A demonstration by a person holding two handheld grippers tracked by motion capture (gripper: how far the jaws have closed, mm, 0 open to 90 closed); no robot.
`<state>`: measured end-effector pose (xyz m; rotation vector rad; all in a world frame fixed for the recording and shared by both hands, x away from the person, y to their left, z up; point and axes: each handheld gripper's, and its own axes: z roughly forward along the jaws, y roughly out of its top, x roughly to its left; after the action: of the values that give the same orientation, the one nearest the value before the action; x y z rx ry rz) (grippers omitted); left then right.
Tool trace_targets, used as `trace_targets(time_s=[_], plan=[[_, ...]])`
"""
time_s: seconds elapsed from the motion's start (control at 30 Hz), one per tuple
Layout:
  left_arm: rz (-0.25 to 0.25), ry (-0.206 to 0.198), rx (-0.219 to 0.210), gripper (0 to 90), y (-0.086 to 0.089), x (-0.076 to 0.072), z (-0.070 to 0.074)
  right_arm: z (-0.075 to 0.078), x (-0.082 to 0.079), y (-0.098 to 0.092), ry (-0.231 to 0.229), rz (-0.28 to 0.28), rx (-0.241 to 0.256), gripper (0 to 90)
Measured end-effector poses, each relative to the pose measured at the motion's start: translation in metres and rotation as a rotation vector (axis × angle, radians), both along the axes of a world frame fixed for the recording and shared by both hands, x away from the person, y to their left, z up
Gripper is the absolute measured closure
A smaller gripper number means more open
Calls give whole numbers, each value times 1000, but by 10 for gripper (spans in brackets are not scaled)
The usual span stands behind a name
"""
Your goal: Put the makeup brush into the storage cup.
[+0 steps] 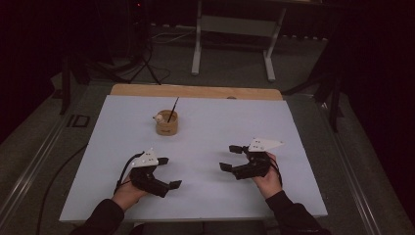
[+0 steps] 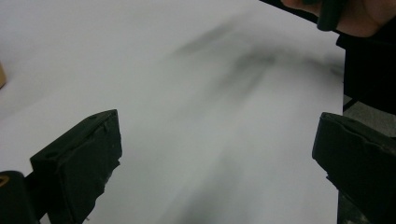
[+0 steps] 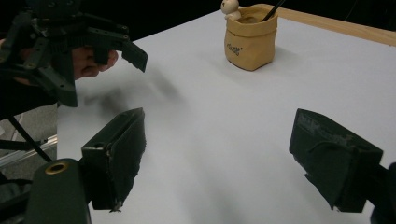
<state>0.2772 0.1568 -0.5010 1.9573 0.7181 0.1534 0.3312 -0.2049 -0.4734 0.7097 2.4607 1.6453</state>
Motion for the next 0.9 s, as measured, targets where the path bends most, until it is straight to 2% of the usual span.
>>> trace_targets(time_s=[0.3, 0.53, 0.7, 0.9], plan=[[14, -21, 10, 21, 9, -6, 0, -4, -10, -17, -6, -4, -6, 189], [24, -32, 13, 21, 18, -11, -1, -6, -16, -29, -7, -28, -10, 187], [38, -30, 6, 22, 27, -14, -2, -8, -19, -35, 2, -14, -1, 174], [51, -35, -1, 21, 35, -18, -5, -10, -23, -42, -15, -15, -8, 165]])
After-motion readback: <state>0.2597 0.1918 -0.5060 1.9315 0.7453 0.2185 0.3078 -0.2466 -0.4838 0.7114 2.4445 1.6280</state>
